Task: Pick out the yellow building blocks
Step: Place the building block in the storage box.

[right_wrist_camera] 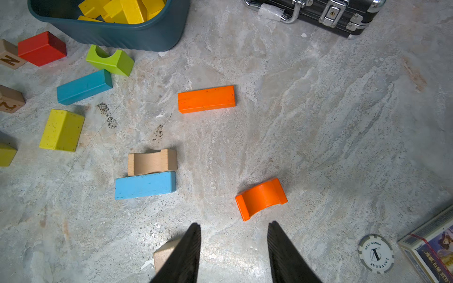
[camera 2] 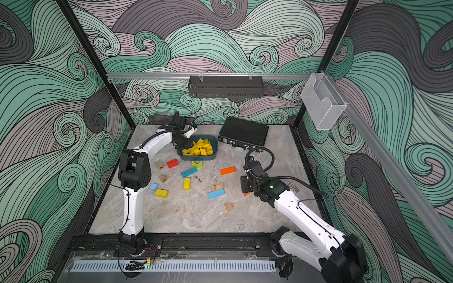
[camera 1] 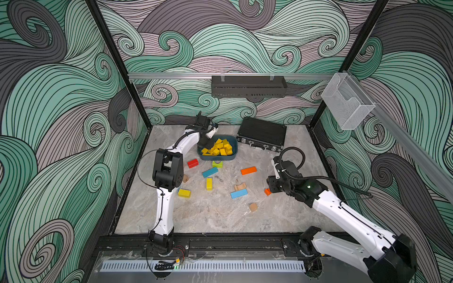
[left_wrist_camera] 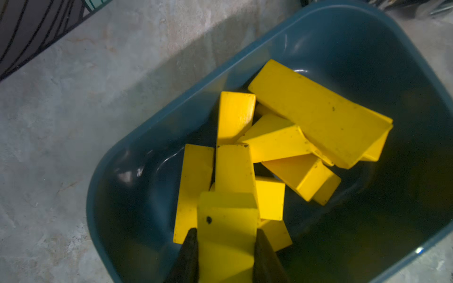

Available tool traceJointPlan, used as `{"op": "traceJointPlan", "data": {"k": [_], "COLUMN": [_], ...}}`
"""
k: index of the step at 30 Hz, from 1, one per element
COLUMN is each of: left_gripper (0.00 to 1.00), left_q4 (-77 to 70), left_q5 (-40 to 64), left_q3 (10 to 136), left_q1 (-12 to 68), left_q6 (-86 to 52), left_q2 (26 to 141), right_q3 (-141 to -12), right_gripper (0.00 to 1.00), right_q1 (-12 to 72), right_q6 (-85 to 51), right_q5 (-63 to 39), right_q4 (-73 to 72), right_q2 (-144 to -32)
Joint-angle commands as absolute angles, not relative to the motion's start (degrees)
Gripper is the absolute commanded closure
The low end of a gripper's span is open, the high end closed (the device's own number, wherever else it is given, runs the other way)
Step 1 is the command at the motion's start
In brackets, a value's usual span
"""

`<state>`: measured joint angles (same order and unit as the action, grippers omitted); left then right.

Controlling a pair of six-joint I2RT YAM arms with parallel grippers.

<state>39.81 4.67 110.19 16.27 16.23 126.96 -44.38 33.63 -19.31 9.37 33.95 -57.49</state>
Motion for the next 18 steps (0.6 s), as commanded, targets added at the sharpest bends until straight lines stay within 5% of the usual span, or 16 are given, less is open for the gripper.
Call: {"op": "traceJointPlan", "data": {"k": [1,8,12,16,18], "left_gripper": [0.6,0.31,0.25,0.17,0.08], "left_q4": [38.7,39.3,41.3,42.8,39.6], "left_q5": [3.9,3.9,3.3,1.8,1.0], "left_q3": [112.7,113.6,113.7,110.0,103.9], "left_q1": [16.5,16.6,16.5,16.1,14.7], "left_q6": [16.5,15.9,14.7,11.8,9.2], "left_q2": [128.8,128.1,124.3,114.3,107.4], "right_q3": [-42.9,-40.3,-39.4,-38.4,-38.5], "right_gripper": [0.51,0.44,0.33,0.01,0.0], "right_q1": [32.8,31.1,30.4,29.0,28.1], "right_q6": [-20.2,-20.5,-20.7,-20.6,-19.9], "right_q5": [11.1,10.7,11.5,11.9,11.9], "right_q4": [35.4,35.3,34.9,32.9,32.2], "right_q2": [-54.2,-48.8,-46.1,-45.5,-45.9]}}
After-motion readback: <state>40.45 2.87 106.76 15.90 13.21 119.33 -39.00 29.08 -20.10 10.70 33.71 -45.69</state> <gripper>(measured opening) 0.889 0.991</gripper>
